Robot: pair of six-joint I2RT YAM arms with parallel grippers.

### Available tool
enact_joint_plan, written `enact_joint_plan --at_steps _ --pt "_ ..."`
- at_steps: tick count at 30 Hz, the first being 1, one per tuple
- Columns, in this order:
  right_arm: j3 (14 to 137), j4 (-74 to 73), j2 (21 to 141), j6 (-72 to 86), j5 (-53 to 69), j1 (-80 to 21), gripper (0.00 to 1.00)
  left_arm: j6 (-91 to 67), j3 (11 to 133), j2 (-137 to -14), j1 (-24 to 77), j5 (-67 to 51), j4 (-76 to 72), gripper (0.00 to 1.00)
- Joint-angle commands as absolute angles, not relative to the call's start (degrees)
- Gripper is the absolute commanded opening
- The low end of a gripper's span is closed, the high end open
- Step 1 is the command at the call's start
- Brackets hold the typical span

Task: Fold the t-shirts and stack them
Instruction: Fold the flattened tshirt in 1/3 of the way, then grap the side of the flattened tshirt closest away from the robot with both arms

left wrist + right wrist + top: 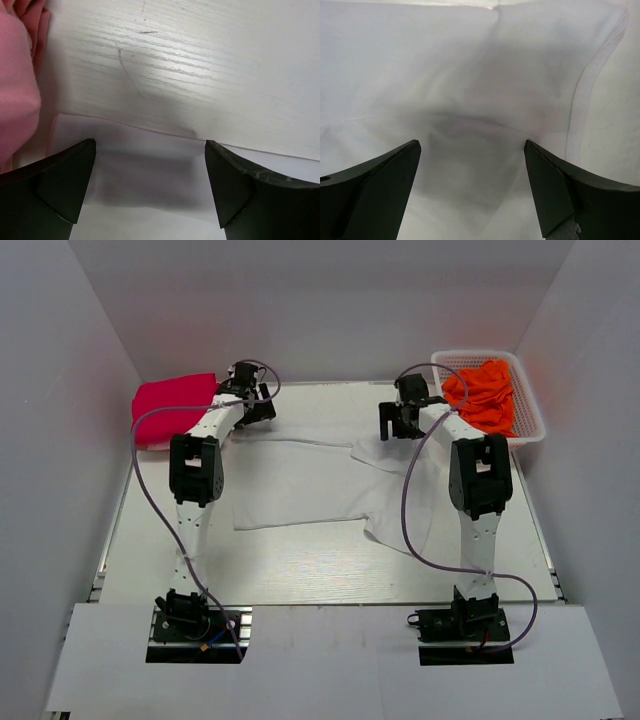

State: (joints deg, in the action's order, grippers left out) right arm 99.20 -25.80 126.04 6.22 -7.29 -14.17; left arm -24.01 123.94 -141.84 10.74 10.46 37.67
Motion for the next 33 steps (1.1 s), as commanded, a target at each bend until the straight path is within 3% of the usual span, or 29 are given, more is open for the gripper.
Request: enact_joint_plan --at_steps 1,5,9,15,21,29,33 --pt "99.7 -24.8 118.6 2.4 -6.5 -16.1 0.90 -22.9 125.9 -134.2 10.6 6.9 37.0 1.00" --pt "96.9 -25.3 110.3 2.4 -7.1 -17.0 0.90 -21.4 123.1 -125.2 11.9 5.6 37.3 1.00" --pt "86.7 -28.1 99.8 11.7 -8.9 -17.7 0.90 -23.3 115.3 -115.1 12.5 1.3 41.5 1.00" --pt "65.9 -34.9 83.0 21.3 -5.0 -17.9 0.90 -33.4 77.4 -92.1 13.1 3.7 43.2 1.00" --pt "49.5 -43.8 71.8 27.0 -0.4 -19.6 0.90 -45.0 51.8 -74.4 13.1 3.7 46.0 1.00" --pt "38.9 -44.4 62.6 31.0 -0.5 -19.8 0.90 -51.2 36.4 -68.9 13.1 0.5 36.0 0.98" --pt "37.6 -43.3 63.0 32.3 1.9 -19.8 0.90 -52.8 36.3 -73.5 13.1 3.0 32.9 0.88"
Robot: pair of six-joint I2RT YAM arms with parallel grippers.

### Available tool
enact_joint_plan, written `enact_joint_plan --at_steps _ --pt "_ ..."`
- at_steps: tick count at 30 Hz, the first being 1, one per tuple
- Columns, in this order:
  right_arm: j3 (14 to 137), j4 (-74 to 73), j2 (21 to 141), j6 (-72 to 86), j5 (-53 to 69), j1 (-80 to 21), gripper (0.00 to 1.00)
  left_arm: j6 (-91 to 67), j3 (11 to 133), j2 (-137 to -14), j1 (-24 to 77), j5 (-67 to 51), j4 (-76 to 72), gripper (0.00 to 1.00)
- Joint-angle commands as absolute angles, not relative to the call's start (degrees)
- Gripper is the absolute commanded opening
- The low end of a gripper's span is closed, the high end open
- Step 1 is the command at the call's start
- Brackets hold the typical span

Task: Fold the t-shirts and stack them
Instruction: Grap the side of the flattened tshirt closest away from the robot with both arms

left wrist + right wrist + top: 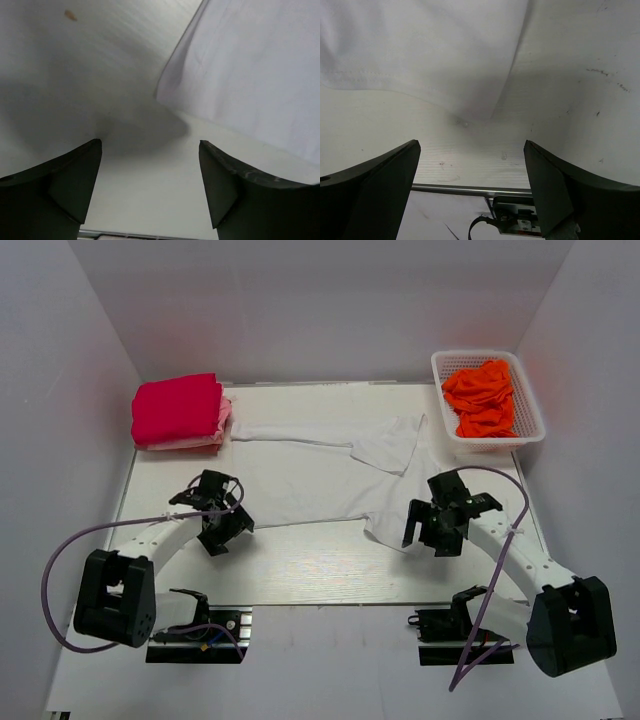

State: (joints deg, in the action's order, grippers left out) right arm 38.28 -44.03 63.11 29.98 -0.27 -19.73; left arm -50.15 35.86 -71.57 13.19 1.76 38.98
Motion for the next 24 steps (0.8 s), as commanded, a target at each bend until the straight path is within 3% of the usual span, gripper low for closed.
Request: enact_joint_plan --at_steps 1,8,11,12,14,15,18,24 --pt "37.2 -43.3 62.9 32.3 2.5 -19.7 0.90 -53.3 37.3 -74.9 13.1 3.0 32.9 0.87" --pt "35.8 -43.9 62.1 33.5 2.9 -19.8 0.90 -55.4 41.5 -79.5 12.0 8.3 34.8 0.77" --pt "35.1 -43.9 62.0 33.7 3.6 -19.8 0.90 -56.1 41.5 -80.1 12.0 9.4 34.8 0.61" --pt "34.7 -43.9 62.0 33.6 3.5 -19.8 0.90 -56.1 41.5 -80.8 12.0 9.4 34.2 0.50" --pt "34.6 -43.6 62.1 34.0 3.7 -19.9 0.90 -56.6 41.5 -81.6 12.0 7.7 33.2 0.38" --pt "34.5 -43.5 62.2 33.9 3.8 -19.9 0.90 -56.6 41.0 -82.3 12.0 7.2 33.2 0.23" --pt "34.1 -41.6 63.2 33.8 4.0 -19.8 0.90 -56.6 41.0 -82.3 12.0 6.7 32.6 0.00" --pt "34.4 -35.0 67.4 32.5 4.9 -20.0 0.85 -56.6 42.0 -82.8 12.0 6.7 32.1 0.00"
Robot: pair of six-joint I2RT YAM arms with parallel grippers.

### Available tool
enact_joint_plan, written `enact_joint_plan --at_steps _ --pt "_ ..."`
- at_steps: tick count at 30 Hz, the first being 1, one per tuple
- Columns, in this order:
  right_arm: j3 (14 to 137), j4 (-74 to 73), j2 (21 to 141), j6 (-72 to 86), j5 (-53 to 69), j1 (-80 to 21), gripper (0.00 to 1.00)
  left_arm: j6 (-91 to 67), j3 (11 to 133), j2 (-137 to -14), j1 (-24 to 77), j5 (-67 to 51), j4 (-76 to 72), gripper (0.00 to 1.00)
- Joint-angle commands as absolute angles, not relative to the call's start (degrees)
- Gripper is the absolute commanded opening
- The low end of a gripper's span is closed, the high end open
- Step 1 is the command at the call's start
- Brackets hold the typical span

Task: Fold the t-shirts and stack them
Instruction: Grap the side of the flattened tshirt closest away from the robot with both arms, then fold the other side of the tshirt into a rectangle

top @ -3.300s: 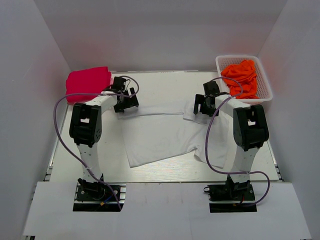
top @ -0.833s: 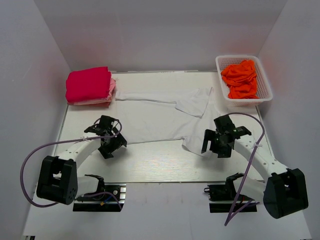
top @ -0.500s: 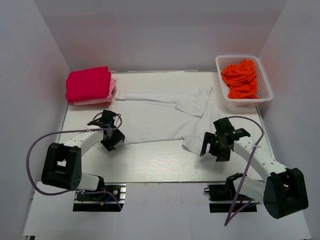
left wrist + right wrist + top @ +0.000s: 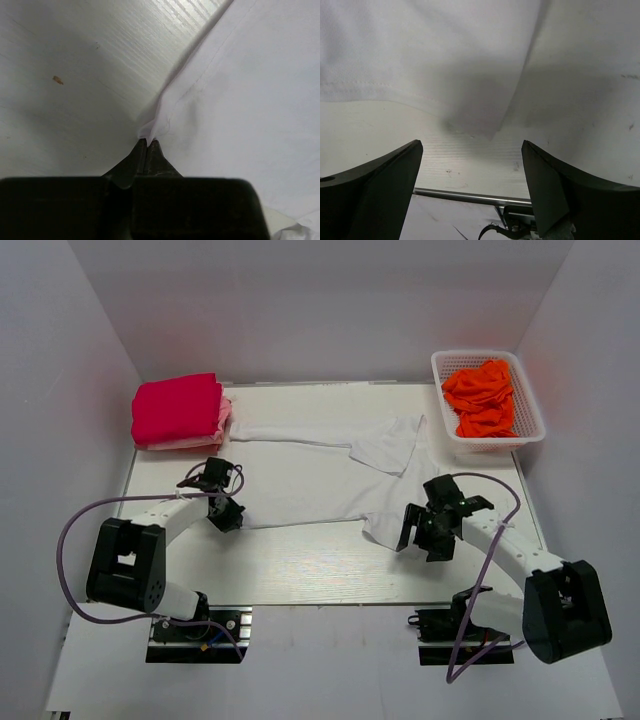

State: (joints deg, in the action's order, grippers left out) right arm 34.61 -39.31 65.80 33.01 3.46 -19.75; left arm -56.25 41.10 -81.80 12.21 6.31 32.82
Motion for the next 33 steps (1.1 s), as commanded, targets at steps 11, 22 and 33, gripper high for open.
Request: enact_joint_plan --at_steps 11,22,33 --pt "32.3 -26.7 76.1 27.6 5.1 -19.6 0.29 -57.1 43.2 -82.8 12.6 6.1 33.9 0.00" --pt "48.7 -30.4 77.3 27.8 4.3 -18.5 0.00 -55.3 53.2 -84.5 12.0 3.1 35.9 0.00" --pt "72.5 -37.1 89.6 26.3 3.0 -14.5 0.00 -55.5 75.4 -101.6 9.8 6.6 46.5 0.00"
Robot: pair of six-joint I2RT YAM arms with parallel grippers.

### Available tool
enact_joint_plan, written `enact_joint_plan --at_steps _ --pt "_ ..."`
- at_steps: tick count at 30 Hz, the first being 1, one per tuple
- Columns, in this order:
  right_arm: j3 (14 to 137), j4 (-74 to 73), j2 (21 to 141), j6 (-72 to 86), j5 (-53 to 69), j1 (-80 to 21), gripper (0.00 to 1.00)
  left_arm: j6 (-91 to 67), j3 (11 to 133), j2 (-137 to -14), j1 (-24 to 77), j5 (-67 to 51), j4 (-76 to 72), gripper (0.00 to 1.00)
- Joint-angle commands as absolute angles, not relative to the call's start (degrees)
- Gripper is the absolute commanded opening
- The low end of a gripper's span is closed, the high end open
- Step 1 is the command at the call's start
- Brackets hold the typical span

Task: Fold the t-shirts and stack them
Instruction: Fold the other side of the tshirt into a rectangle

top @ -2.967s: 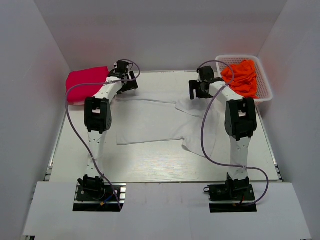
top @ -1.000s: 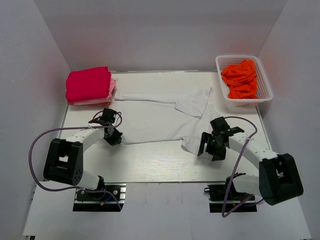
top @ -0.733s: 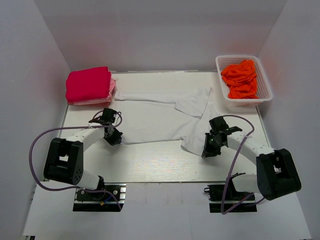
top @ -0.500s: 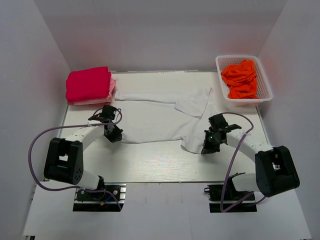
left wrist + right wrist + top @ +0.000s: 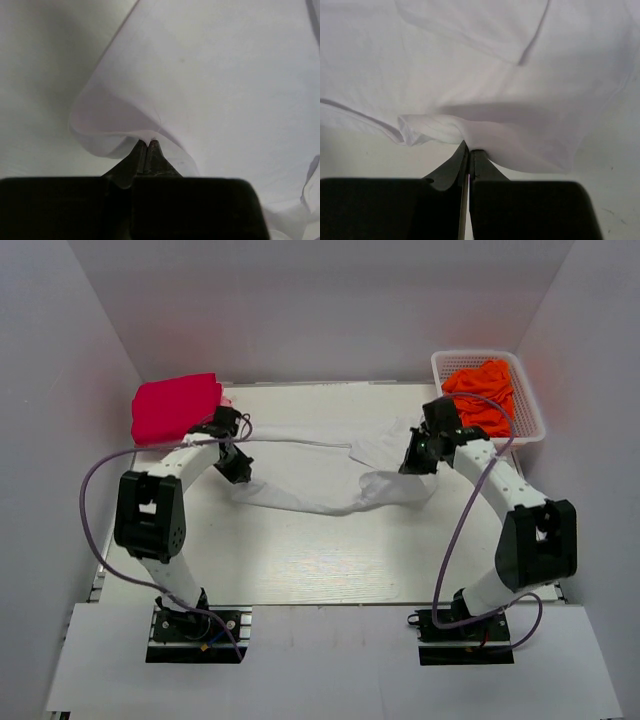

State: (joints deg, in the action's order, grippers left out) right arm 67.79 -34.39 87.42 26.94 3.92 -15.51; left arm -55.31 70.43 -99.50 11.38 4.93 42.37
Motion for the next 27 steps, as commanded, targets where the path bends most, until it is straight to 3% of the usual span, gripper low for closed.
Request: enact_joint_plan --at_steps 1,15,27 --pt "73.9 -36.7 91.0 26.3 2.8 -14.0 0.00 -55.5 76.7 -102.6 9.8 6.6 47.1 0.00" --pt "91.4 -29.4 102.3 20.8 -2.2 -11.0 0.00 -56.1 87.7 -109.3 7.6 7.9 43.8 0.00" --pt "105.4 -28.4 116.3 16.1 1.3 -8.7 0.00 -55.5 100.1 -119.8 7.6 13.6 43.7 0.03"
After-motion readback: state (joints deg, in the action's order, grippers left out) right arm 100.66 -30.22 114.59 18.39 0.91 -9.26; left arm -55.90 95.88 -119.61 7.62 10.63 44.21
